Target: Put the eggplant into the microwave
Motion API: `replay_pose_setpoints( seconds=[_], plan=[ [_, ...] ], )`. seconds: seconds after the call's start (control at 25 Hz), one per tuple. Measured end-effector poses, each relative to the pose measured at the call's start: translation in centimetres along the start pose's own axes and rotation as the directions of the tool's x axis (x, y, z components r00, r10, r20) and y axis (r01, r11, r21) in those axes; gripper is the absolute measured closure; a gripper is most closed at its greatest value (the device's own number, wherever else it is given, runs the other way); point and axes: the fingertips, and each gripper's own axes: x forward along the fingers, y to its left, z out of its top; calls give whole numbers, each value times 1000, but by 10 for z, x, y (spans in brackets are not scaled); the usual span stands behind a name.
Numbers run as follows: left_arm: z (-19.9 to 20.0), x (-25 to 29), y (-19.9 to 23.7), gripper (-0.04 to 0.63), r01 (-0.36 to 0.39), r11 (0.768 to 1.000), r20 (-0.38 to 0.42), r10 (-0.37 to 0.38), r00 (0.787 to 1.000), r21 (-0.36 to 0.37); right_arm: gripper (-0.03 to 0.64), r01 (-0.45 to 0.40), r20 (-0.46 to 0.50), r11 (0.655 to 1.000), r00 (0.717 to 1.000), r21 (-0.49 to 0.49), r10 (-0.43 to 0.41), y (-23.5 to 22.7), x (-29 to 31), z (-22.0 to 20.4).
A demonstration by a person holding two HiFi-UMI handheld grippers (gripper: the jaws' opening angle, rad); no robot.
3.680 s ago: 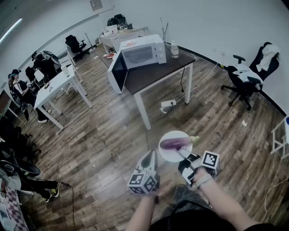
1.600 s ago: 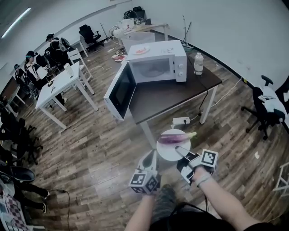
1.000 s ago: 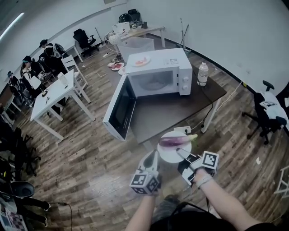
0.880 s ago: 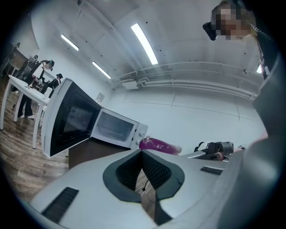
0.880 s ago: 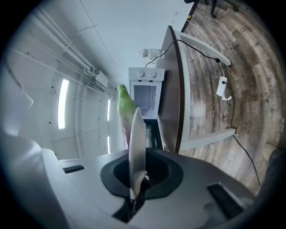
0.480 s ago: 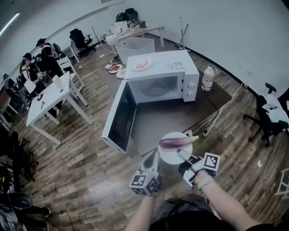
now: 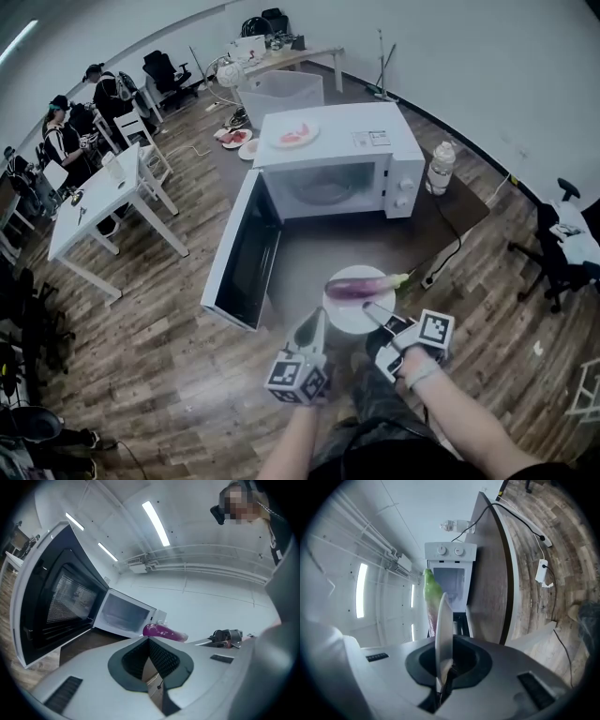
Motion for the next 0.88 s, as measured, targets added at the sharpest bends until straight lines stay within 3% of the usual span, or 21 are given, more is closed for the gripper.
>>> replay_pose_setpoints(
  seconds=[0.88],
  plan=[
    [-10,87,57,594,-15,1000,4,15,1000,14,611,13,-76,1000,997,27,-11,-35,96,71]
  ],
)
